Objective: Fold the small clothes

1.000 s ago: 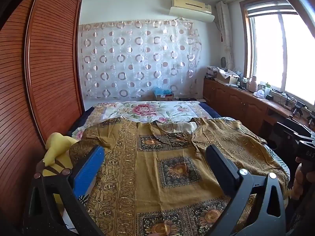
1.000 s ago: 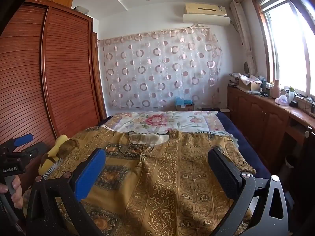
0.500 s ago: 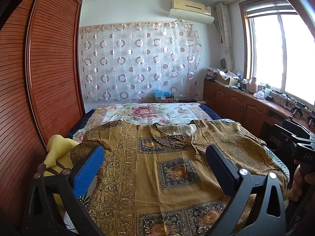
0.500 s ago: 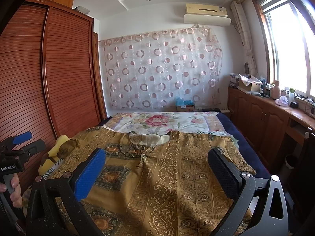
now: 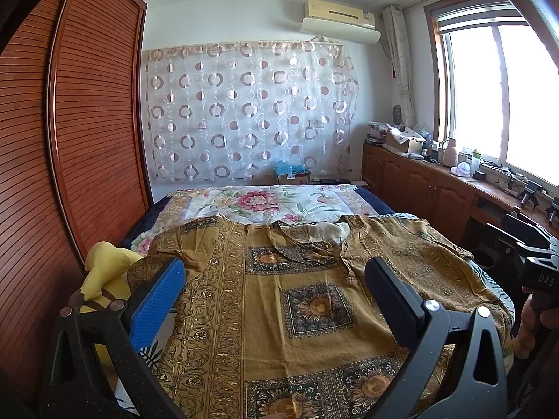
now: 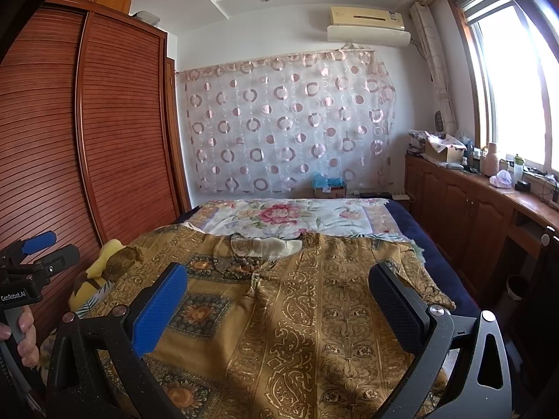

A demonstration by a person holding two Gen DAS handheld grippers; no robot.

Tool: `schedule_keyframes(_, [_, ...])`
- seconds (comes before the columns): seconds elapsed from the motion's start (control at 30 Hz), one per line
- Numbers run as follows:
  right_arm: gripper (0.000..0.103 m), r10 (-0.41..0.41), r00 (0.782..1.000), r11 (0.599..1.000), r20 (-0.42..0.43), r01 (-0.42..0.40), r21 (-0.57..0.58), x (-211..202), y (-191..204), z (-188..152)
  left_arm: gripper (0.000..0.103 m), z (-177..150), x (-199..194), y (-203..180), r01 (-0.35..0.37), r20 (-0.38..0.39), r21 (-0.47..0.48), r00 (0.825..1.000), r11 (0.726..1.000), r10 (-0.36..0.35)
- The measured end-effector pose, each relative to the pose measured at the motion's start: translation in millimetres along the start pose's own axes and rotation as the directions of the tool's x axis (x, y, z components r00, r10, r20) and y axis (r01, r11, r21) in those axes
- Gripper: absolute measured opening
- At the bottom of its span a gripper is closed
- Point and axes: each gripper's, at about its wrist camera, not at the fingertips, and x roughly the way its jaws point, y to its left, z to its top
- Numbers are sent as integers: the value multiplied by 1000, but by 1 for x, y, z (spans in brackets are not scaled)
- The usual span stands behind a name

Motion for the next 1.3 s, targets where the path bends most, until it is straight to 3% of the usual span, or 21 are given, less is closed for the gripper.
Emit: schedule_keyframes(1.3, [103, -2, 1000, 1000, 5, 2, 9, -2, -1, -1, 103, -1, -2, -3, -5, 7, 7, 1000, 1000, 5])
